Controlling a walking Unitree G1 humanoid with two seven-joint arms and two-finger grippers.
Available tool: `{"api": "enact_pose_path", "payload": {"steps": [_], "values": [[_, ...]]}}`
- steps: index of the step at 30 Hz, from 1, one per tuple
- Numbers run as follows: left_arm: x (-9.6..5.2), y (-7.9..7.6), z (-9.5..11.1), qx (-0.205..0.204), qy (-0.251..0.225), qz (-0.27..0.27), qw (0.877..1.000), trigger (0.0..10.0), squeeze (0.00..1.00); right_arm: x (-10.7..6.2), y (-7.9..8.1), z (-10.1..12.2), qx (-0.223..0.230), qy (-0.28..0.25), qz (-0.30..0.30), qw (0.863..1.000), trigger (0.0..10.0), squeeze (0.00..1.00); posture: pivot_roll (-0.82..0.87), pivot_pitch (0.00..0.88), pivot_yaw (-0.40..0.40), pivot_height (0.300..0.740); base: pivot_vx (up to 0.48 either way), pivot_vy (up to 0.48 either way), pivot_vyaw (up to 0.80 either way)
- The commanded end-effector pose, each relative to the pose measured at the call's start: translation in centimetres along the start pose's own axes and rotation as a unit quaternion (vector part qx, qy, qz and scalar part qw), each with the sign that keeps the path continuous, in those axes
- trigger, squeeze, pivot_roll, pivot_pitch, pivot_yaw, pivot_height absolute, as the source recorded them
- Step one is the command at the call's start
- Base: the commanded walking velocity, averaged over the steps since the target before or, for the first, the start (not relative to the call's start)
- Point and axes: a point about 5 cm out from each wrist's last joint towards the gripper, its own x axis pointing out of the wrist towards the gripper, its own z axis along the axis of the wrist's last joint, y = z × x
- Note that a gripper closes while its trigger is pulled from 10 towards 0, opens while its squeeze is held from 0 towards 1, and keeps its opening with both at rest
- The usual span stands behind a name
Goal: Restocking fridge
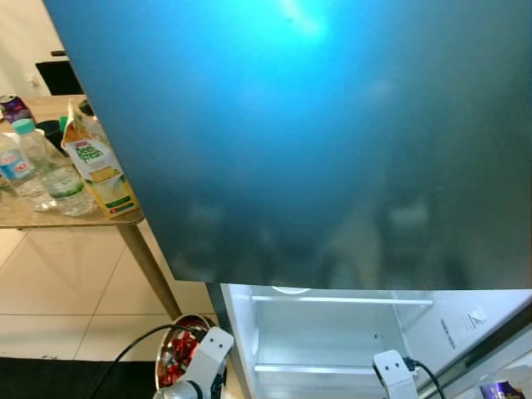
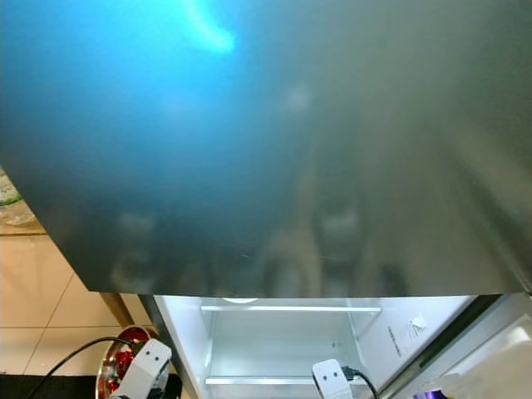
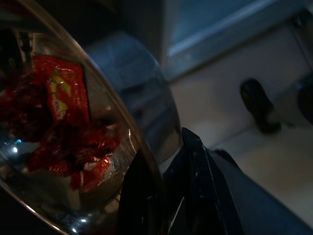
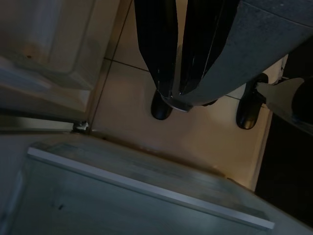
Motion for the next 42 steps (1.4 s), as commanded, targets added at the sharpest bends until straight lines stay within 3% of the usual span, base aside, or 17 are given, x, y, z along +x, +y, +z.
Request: {"api": "enact_pose_path", "payload": {"steps": [1,7,20,32,35,38,42], "values": [[0.6,-1.7,1.3,0.049,-0.006,-0.074,0.996,10.0,0.0,0.0,-0.1,0.0,-0.006,0.001,0.002,1.0,10.0,0.0,-0.04,0.0,0.012,0.74,0.0,0.0,0.0],[0.6,-2.6,0.5,0.066,0.029,-0.14,0.987,10.0,0.0,0.0,-0.1,0.1,-0.007,-0.001,0.006,1.0,10.0,0.0,-0.04,0.0,0.013,0.74,0.0,0.0,0.0],[0.7,-2.7,2.1,0.105,0.022,-0.175,0.979,10.0,0.0,-0.1,-0.2,0.1,-0.007,-0.001,0.006,1.0,10.0,0.0,-0.04,0.0,0.016,0.74,0.0,0.0,0.0],[0.9,-2.7,3.6,0.225,0.042,-0.182,0.956,10.0,0.0,-0.1,-0.2,0.1,-0.003,-0.003,0.005,1.0,10.0,0.0,-0.04,0.0,0.018,0.74,0.0,0.0,0.0],[1.0,-2.7,3.9,0.278,0.05,-0.172,0.944,10.0,0.0,-0.1,-0.2,0.1,-0.002,-0.003,0.004,1.0,10.0,0.0,-0.04,0.0,0.021,0.74,0.0,0.0,0.0],[1.1,-2.6,4.2,0.297,0.048,-0.167,0.939,10.0,0.0,0.0,-0.2,0.1,-0.002,-0.003,0.004,1.0,10.0,0.0,-0.04,0.0,0.021,0.74,0.0,0.0,0.0],[1.1,-2.7,4.6,0.344,0.054,-0.169,0.922,10.0,0.0,0.0,-0.1,0.1,-0.002,-0.004,0.005,1.0,10.0,0.0,-0.04,0.0,0.02,0.74,0.0,0.0,0.0]]}}
